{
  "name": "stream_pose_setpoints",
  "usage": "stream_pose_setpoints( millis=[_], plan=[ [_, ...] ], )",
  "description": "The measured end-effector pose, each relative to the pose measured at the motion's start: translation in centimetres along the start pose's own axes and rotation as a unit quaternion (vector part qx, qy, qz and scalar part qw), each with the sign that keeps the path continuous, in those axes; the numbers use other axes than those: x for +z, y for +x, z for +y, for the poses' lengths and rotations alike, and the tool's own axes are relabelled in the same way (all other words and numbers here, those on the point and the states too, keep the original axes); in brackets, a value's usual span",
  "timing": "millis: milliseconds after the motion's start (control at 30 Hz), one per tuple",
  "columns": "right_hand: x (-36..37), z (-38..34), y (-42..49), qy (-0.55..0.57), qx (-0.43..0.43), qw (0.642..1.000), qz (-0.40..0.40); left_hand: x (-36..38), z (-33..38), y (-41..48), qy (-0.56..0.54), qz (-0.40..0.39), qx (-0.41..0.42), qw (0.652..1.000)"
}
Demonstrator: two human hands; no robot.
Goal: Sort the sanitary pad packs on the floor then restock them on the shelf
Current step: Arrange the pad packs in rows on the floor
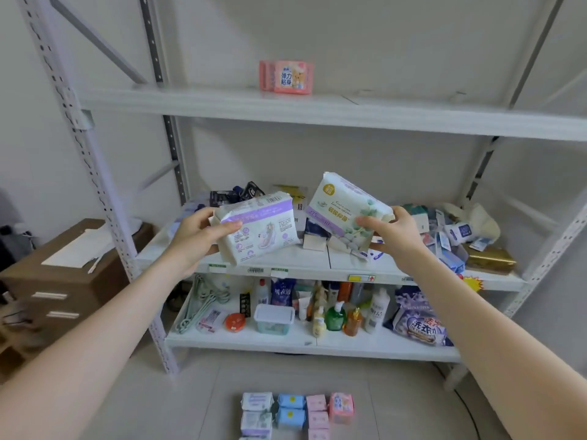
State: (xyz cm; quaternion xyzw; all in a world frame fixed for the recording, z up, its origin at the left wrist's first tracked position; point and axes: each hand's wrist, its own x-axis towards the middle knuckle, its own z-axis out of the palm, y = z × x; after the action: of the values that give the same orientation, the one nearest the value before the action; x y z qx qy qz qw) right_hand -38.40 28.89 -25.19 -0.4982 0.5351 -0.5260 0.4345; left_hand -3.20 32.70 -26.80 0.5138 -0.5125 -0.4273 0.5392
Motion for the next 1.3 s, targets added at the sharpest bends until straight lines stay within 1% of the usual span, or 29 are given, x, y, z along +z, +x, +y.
stream_pose_setpoints(
  millis=[300,467,600,767,1000,1300],
  plan=[
    [-1.3,12.4,-7.6,-0.060,0.094,0.994,0.017,-0.1,-11.5,-6.9,0.077,-0.040,-0.101,0.991],
    [-1.0,19.3,-12.2,-0.079,0.132,0.988,0.011,-0.1,-18.3,-10.9,0.079,-0.057,-0.168,0.981],
    [-0.6,24.8,-15.0,-0.091,0.190,0.978,-0.003,-0.4,-23.7,-13.6,0.094,-0.067,-0.216,0.970],
    [0.6,31.2,-18.3,-0.104,0.249,0.963,-0.018,-1.3,-30.1,-16.2,0.092,-0.050,-0.261,0.960],
    [4.1,39.8,-21.1,-0.139,0.299,0.943,-0.050,-3.8,-38.8,-18.0,0.089,-0.029,-0.330,0.939],
    [9.1,54.8,-23.5,-0.146,0.337,0.929,-0.055,-6.1,-55.1,-16.9,0.114,-0.062,-0.371,0.920]
  ],
)
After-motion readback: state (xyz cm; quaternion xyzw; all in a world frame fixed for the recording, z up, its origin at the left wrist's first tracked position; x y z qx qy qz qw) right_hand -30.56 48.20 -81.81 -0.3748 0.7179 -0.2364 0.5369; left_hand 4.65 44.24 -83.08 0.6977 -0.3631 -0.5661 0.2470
